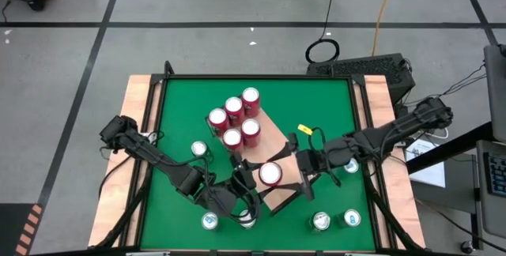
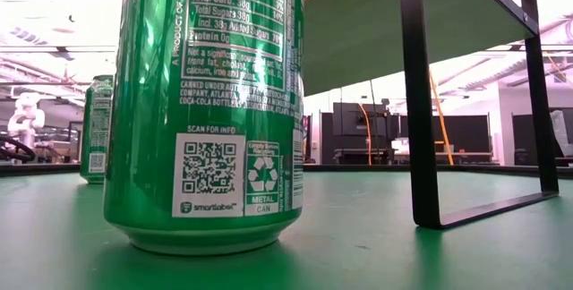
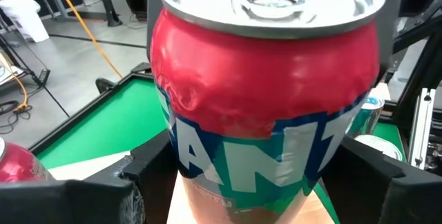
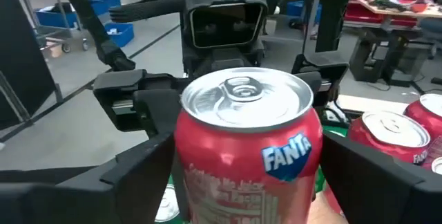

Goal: Place canned beverage on shelf
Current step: Put the red soda can on the shelf aligned with the other red soda can

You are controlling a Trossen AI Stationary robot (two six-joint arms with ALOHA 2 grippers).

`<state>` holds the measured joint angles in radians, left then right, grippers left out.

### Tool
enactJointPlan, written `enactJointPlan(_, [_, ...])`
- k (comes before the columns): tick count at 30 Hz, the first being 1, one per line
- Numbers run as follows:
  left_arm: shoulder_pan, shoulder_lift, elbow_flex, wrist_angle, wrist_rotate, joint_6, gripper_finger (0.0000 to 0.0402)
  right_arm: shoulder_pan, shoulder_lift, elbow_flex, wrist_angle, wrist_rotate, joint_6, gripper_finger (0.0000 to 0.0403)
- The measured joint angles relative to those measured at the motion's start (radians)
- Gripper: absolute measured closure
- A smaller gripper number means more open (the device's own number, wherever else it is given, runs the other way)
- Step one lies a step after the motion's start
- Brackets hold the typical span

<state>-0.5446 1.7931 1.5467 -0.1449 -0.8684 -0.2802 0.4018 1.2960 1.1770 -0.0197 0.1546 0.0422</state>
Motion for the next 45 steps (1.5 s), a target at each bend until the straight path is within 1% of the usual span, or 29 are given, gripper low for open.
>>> enactJointPlan(4, [0.000,0.000,0.000,-0.011,-0.001,-0.001,0.0117,-0.003,0.020,0.000,-0.001,-0.002,0.004,0.0078])
enactJointPlan(12, [0.002,0.000,0.000,-0.019,-0.004,0.000,0.0117,-0.007,0.046,0.000,0.010,-0.004,-0.035,0.0069])
enactJointPlan(20, [0.001,0.000,0.000,-0.019,-0.005,-0.001,0.0117,-0.010,0.045,0.000,0.034,-0.003,-0.050,0.0102])
enactJointPlan(24, [0.001,0.000,0.000,-0.020,-0.005,-0.001,0.0113,-0.010,0.045,0.000,0.034,-0.003,-0.056,0.0104])
enactJointPlan(26, [0.001,0.000,0.000,-0.020,-0.005,-0.002,0.0105,-0.010,0.045,0.000,0.035,-0.003,-0.058,0.0102])
enactJointPlan(28, [0.001,0.000,0.000,-0.019,-0.004,-0.002,0.0089,-0.010,0.045,0.000,0.035,-0.004,-0.065,0.0102])
enactJointPlan(33, [-0.006,0.000,0.002,0.017,0.001,-0.007,0.0021,-0.010,0.038,0.000,0.022,-0.009,-0.095,0.0103])
enactJointPlan(34, [-0.009,0.000,0.002,0.020,0.003,-0.007,0.0013,-0.010,0.033,-0.001,0.014,-0.013,-0.096,0.0103])
enactJointPlan(35, [-0.015,-0.002,0.002,0.021,0.002,-0.007,0.0008,-0.013,0.026,-0.002,0.011,-0.030,-0.101,0.0103])
enactJointPlan(40, [-0.069,-0.038,0.002,0.020,0.028,-0.003,0.0016,-0.026,-0.027,-0.002,-0.029,-0.119,-0.131,0.0103])
enactJointPlan(45, [-0.136,-0.087,0.002,0.011,-0.007,0.033,0.0017,-0.071,-0.079,-0.013,-0.069,-0.208,-0.190,0.0103])
